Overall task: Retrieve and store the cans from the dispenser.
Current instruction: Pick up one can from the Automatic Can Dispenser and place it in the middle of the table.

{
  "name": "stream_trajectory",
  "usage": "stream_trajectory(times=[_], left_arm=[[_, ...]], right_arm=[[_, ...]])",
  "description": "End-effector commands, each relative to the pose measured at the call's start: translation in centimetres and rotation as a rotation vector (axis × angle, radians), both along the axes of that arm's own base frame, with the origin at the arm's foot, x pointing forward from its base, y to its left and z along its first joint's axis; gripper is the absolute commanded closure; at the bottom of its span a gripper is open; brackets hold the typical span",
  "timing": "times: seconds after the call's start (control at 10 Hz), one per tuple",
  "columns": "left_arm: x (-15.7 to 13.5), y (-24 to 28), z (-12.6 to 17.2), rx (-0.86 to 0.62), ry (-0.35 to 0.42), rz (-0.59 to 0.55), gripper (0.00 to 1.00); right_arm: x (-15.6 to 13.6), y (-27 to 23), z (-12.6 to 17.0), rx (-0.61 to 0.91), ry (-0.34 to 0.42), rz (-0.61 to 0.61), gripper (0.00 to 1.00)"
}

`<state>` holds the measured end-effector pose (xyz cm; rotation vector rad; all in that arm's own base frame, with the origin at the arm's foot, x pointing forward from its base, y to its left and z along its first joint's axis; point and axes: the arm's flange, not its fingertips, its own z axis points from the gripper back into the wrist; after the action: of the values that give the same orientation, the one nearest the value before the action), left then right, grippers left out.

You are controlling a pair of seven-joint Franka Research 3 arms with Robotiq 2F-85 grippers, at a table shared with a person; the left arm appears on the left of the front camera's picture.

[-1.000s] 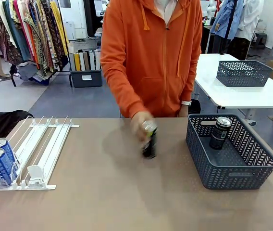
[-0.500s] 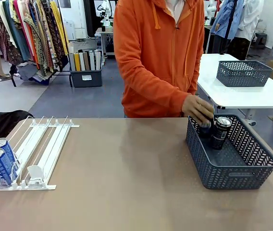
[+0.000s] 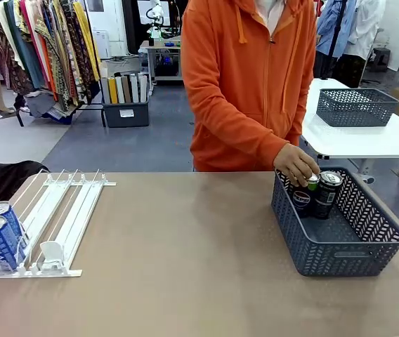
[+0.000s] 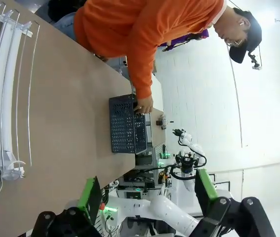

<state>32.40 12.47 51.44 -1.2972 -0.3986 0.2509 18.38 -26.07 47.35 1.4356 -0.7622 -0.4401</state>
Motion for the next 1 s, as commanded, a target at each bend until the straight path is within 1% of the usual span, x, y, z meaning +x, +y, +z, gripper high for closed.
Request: stream_trajectory(times=[0.0,0.5,0.6,0.7,0.8,0.9], left_arm=[[-0.2,0.0,0.1,-0.001,0.005,-0.009,0.0],[0.0,0.0,-0.1,-0.002,0.003,-0.001,0.0],[0.0,-1.8,1.5,0.265,0.054,-0.006,0.0],[-0.6,-3.6,3.4,0.457,0.083,-0.034,0.0],[-1.3,-5.5,4.8,0.64,0.139,-0.049,0.0],[-1.7,-7.7,5.3,0.845,0.215,-0.036,0.0]], right_arm=[[0.3,-0.1,0.5,0.008,-0.021,-0.006,0.0],[0.3,-0.1,0.5,0.008,-0.021,-0.006,0.0],[0.3,-0.1,0.5,0.008,-0.021,-0.006,0.0],[0.3,-0.1,0.5,0.008,-0.021,-0.006,0.0],[0.3,-0.1,0.5,0.008,-0.021,-0.006,0.0],[0.3,-0.1,0.5,0.008,-0.021,-0.006,0.0]])
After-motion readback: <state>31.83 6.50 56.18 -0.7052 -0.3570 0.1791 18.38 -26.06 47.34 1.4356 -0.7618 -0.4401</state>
